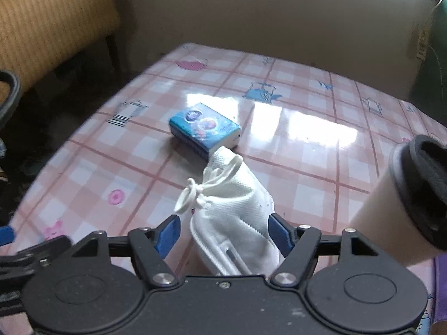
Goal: Organize soft objects
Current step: 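Grasp the blue tissue pack with the left gripper while the right gripper grasps the white mask, then lift the tissue pack and white mask and carry both toward the white box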
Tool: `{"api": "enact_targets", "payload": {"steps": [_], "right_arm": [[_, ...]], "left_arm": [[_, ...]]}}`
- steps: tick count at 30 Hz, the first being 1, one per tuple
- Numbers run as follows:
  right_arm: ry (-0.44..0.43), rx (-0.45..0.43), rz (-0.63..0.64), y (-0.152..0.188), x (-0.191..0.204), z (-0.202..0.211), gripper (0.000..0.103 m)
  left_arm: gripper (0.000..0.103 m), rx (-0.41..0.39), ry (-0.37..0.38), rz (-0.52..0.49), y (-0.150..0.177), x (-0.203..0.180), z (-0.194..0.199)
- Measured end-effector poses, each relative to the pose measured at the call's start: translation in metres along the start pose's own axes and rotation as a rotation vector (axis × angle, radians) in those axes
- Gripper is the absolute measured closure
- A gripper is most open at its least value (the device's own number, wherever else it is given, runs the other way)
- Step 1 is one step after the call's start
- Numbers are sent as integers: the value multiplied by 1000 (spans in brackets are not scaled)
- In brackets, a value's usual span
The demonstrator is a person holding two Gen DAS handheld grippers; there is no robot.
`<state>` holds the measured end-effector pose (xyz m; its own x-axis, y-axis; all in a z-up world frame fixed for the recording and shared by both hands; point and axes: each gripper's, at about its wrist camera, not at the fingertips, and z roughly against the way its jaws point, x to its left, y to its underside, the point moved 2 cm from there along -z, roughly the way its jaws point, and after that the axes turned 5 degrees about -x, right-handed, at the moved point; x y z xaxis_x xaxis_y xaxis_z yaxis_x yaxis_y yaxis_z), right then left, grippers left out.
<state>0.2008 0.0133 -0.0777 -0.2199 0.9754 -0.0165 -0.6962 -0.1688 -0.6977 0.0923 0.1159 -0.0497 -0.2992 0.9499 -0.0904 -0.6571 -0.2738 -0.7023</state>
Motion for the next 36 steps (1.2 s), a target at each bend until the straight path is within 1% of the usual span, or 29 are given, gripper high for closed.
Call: {"api": "enact_targets", "payload": {"steps": [3,4,5,6,8,9,12,14,17,20,23,26,27,28,29,30,31,32,33,34,36], "right_arm": [[29,13,40,2,3,-17,16],[23,-8,33,2,1,-17,16],[21,-17,25,3,-2,-18,18],[11,-24,12,3,-4,-18,31],[8,-36,6,4,-9,-13,43],[1,-43,-2,6,-13,-9,47],[-13,-56,-16,15,-25,7,47],[-33,-62,-22,25,-31,22,47],[-48,-71,-49,36,-44,40,47],[-63,-68,-78,45,-55,53,47],[-59,-71,-85,51,-64,62,47],[-79,-73,-110,53,-69,66,47],[-79,-74,-114,53,-71,67,47],[-78,-78,-116,54,-72,68,46],[-81,-83,-119,53,-73,69,47],[-83,-87,-122,52,-74,70,47],[-84,-91,-127,52,-74,71,46],[-86,-96,-130,51,-74,72,46],[-89,-101,-129,49,-73,74,46],[-93,-103,-129,50,-75,76,46],[-99,-104,-135,49,-75,79,46]], "left_arm": [[0,4,5,-4,-4,-1,-9],[0,4,12,-11,-5,-2,-11],[0,1,19,-16,-7,-4,-13],[0,-5,26,-22,-10,-7,-15],[0,-20,47,-42,-16,-14,-19],[0,-28,55,-56,-20,-18,-22],[0,-66,94,-115,-36,-35,-32],[0,-94,140,-163,-47,-51,-41],[0,-124,197,-274,-59,-79,-58],[0,-147,263,-382,-63,-103,-77],[1,-129,259,-450,-65,-119,-101],[1,-90,265,-501,-65,-128,-120],[3,-82,262,-528,-64,-132,-126],[3,-84,255,-549,-62,-135,-130],[6,-102,266,-543,-63,-136,-130],[15,-100,268,-522,-65,-136,-131],[21,-92,273,-481,-68,-134,-131],[22,-93,272,-457,-70,-134,-130],[26,-102,274,-448,-70,-133,-126],[26,-103,267,-450,-68,-134,-124],[27,-110,231,-448,-63,-133,-113]]}}
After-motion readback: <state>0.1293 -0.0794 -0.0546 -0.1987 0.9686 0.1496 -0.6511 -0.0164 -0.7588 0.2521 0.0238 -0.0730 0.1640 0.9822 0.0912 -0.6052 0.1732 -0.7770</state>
